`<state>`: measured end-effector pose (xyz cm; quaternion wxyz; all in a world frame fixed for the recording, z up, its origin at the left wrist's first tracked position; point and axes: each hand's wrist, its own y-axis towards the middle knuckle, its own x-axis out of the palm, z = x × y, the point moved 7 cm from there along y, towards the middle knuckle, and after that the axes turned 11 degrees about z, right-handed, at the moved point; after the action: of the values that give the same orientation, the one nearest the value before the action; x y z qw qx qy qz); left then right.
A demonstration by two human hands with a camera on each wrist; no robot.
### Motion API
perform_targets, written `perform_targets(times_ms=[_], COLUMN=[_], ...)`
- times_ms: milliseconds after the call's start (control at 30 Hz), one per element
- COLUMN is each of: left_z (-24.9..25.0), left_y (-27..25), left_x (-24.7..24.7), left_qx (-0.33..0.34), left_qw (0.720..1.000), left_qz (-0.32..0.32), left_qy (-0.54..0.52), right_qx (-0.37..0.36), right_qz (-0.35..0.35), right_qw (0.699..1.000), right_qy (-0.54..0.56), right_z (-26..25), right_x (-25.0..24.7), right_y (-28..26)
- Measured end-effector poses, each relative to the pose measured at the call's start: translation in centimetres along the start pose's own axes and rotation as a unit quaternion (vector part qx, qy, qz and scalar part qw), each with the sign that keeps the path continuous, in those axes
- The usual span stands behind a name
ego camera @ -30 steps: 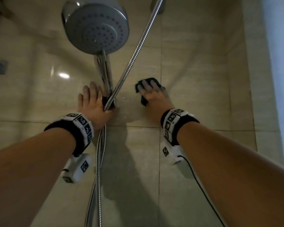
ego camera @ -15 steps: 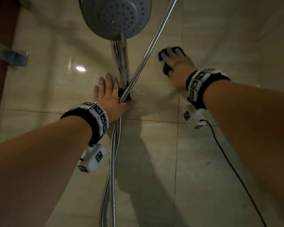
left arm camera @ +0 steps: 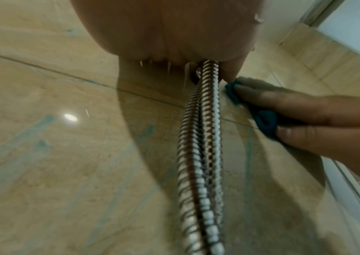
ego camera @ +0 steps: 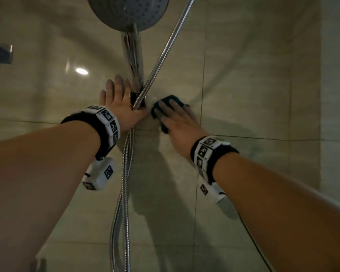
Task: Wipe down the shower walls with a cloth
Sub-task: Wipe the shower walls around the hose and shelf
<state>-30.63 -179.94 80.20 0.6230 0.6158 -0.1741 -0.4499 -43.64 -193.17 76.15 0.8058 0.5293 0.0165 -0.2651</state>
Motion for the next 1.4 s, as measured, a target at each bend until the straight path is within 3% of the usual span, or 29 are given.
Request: perform_targets(times_ms=[167, 233, 400, 500, 633, 733, 867, 1000, 1100, 1200, 1300, 1400], left_z=[0.0, 0.0, 0.0, 0.2, 0.0, -0.2, -0.3, -0.3, -0.1, 0.0, 0.5, 0.7], left_y=[0.0, 0.0, 0.0, -0.1, 0.1, 0.1, 0.2, 0.1, 0.2, -0.1, -0.4, -0.6], left_x=[0.1, 0.1, 0.0, 0.0, 0.4, 0.6, 0.5, 0.1, 0.1, 0.1, -0.2, -0.5], left_qx=[-0.003, -0.001, 0.011, 0.008, 0.010, 0.015, 0.014, 0.009, 0.004, -0.001, -0.006, -0.007], left_qw=[1.000, 1.000, 1.000, 1.000, 1.000, 1.000, 1.000, 1.000, 1.000, 0.999, 1.000, 1.000], left_qz=[-0.007, -0.004, -0.005, 0.002, 0.001, -0.003, -0.014, -0.019, -0.024, -0.035, -0.029, -0.014], left_qy=[-0.005, -0.008, -0.014, -0.012, -0.013, -0.013, -0.008, -0.004, 0.004, 0.000, -0.004, -0.013], right_qx=[-0.063, -0.064, 0.067, 0.112, 0.142, 0.133, 0.119, 0.050, 0.047, 0.097, 0.211, 0.200], right_qz=[-0.030, -0.003, -0.059, -0.027, -0.010, -0.002, -0.046, 0.054, 0.067, 0.061, 0.081, 0.137], right_qw=[0.997, 0.997, 0.987, 0.988, 0.985, 0.986, 0.987, 0.997, 0.996, 0.990, 0.955, 0.937], right_qy=[-0.013, -0.044, -0.131, -0.103, -0.097, -0.104, -0.098, -0.025, 0.040, 0.081, 0.194, 0.251], right_z=[1.1, 2.1, 8.5, 11.7, 12.2, 11.1, 7.6, 2.4, 2.0, 2.4, 1.9, -0.7], right_x=[-0.2, -1.0, -4.4, -5.9, -5.8, -4.8, -3.0, -1.3, -1.0, -3.6, -8.2, -12.8], right_y=[-0.1, 2.3, 11.0, 14.2, 16.2, 15.5, 12.1, 4.0, 0.0, 0.9, 2.7, 4.1])
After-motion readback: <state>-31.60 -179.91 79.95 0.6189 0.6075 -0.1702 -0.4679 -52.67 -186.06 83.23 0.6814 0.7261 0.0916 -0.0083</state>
